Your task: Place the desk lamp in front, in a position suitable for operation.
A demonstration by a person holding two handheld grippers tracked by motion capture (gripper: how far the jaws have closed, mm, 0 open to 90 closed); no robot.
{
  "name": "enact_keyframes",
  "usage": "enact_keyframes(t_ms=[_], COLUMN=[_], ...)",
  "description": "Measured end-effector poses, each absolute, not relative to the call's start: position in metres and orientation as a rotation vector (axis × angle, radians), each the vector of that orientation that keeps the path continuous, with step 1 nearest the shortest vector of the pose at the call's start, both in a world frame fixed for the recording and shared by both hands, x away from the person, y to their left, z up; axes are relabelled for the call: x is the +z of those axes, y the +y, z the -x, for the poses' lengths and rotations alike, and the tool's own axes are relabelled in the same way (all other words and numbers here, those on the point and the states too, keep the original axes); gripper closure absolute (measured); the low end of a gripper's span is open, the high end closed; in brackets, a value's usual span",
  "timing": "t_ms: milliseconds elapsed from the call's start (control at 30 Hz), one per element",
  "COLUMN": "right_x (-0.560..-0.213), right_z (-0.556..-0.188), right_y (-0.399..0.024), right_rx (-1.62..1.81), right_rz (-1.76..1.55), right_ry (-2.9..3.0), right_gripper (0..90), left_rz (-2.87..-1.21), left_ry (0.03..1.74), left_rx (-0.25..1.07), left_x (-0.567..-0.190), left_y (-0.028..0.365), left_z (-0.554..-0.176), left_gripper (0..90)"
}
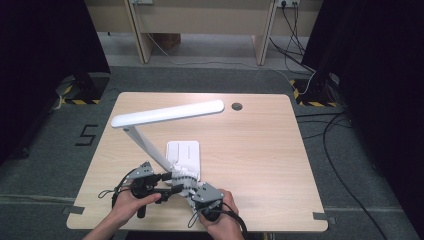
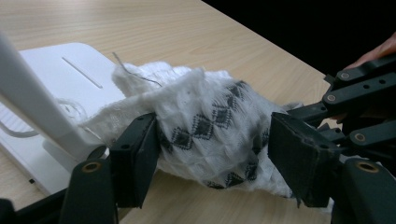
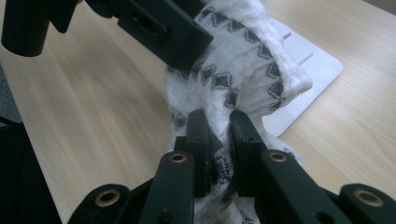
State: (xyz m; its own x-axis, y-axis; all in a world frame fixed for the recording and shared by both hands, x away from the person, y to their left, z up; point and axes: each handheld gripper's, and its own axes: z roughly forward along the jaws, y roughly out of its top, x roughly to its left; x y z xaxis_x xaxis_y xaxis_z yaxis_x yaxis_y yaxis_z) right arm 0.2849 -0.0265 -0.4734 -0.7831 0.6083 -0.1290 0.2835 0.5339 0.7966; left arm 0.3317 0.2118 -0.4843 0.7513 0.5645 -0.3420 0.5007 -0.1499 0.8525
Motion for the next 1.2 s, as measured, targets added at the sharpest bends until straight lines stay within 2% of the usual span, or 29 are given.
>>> enact_keyframes(t_ms=[133, 467, 500, 533, 567, 633, 733, 767, 800, 833, 900, 1067, 1200], right_x=[-0.474, -0.471, -0.47, -0.468, -0.468, -0.466, -0.46, -0.46, -0.453, -0.45, -0.444, -0.437, -0.445], right_z=[-0.284, -0.284, -0.284, -0.284, -0.284, -0.285, -0.285, -0.285, -0.285, -0.285, -0.286, -0.294, -0.308], right_y=[-0.024, -0.02, -0.019, -0.018, -0.018, -0.015, -0.014, -0.014, -0.016, -0.019, -0.026, -0.045, -0.066], right_rx=[1.135, 1.141, 1.144, 1.147, 1.147, 1.171, 1.229, 1.229, 1.276, 1.305, 1.368, 1.422, 1.374], right_rz=[-0.726, -0.691, -0.689, -0.68, -0.68, -0.668, -0.662, -0.662, -0.66, -0.671, -0.696, -0.775, -0.9], right_ry=[2.396, 2.396, 2.397, 2.399, 2.399, 2.404, 2.401, 2.401, 2.375, 2.36, 2.315, 2.23, 2.188], right_gripper=[80.8, 80.7, 80.7, 80.0, 80.0, 75.4, 62.3, 62.3, 54.9, 52.4, 47.7, 46.5, 47.6], left_rz=[-1.783, -1.797, -1.802, -1.805, -1.805, -1.786, -1.739, -1.739, -1.726, -1.713, -1.688, -1.664, -1.626], left_ry=[0.844, 0.777, 0.769, 0.756, 0.756, 0.762, 0.779, 0.779, 0.785, 0.791, 0.808, 0.83, 0.847], left_rx=[0.053, 0.059, 0.064, 0.073, 0.073, 0.093, 0.111, 0.111, 0.121, 0.131, 0.194, 0.26, 0.309], left_x=[-0.486, -0.484, -0.483, -0.482, -0.482, -0.478, -0.472, -0.472, -0.47, -0.468, -0.462, -0.455, -0.448], left_y=[0.212, 0.213, 0.213, 0.215, 0.215, 0.222, 0.233, 0.233, 0.238, 0.242, 0.257, 0.273, 0.287], left_z=[-0.332, -0.327, -0.326, -0.324, -0.324, -0.319, -0.313, -0.313, -0.31, -0.308, -0.303, -0.296, -0.285], left_gripper=[39.6, 71.2, 71.2, 76.3, 77.5, 78.9, 79.7, 79.7, 79.8, 79.7, 79.7, 79.7, 79.7])
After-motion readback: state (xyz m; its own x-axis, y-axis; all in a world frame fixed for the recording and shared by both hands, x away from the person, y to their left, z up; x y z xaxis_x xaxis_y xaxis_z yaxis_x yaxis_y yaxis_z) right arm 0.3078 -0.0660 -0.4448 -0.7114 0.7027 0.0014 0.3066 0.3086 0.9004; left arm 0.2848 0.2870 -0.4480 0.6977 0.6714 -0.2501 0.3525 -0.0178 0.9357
